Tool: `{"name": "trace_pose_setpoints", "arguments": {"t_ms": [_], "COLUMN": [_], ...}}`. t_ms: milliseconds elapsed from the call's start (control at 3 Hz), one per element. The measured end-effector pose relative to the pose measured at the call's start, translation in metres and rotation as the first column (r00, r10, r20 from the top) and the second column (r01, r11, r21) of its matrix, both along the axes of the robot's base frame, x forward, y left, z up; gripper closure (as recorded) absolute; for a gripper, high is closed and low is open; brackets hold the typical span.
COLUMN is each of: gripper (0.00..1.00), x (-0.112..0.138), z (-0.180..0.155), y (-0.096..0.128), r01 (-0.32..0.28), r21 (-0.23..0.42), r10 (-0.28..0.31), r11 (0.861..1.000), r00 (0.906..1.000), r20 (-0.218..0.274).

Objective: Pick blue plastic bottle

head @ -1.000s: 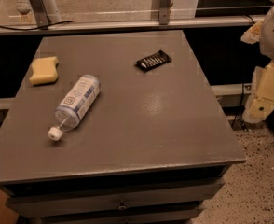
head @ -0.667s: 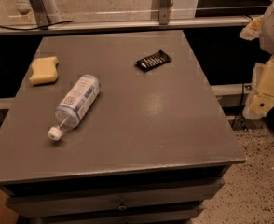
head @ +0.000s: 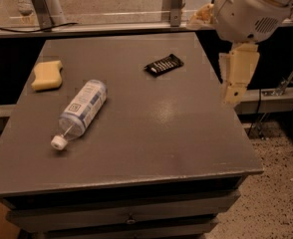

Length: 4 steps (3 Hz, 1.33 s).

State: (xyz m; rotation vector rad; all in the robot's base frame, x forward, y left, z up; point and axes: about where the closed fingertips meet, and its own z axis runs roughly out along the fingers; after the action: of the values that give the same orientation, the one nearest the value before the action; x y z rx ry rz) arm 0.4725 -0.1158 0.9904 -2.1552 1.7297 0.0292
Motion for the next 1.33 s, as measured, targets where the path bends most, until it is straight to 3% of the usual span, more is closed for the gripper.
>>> {"name": "trace_pose_setpoints", "arguments": {"t_ms": [667, 1000, 1333], "gripper": [0.00, 0.00, 0.00], "x": [0.003, -0.006, -0.019], "z": [0.005, -0.001, -0.022], "y": [0.000, 0.032, 0.090], "r01": [-0.025, -0.177, -0.399], "r21": [0.026, 0.058, 0.052], "r10": [0.024, 0.172, 0.388], "r11": [0.999, 0.982, 0.915], "r00": [0.9995, 0.9817, 0.9085], "r20": [0.021, 0.081, 0.156]}}
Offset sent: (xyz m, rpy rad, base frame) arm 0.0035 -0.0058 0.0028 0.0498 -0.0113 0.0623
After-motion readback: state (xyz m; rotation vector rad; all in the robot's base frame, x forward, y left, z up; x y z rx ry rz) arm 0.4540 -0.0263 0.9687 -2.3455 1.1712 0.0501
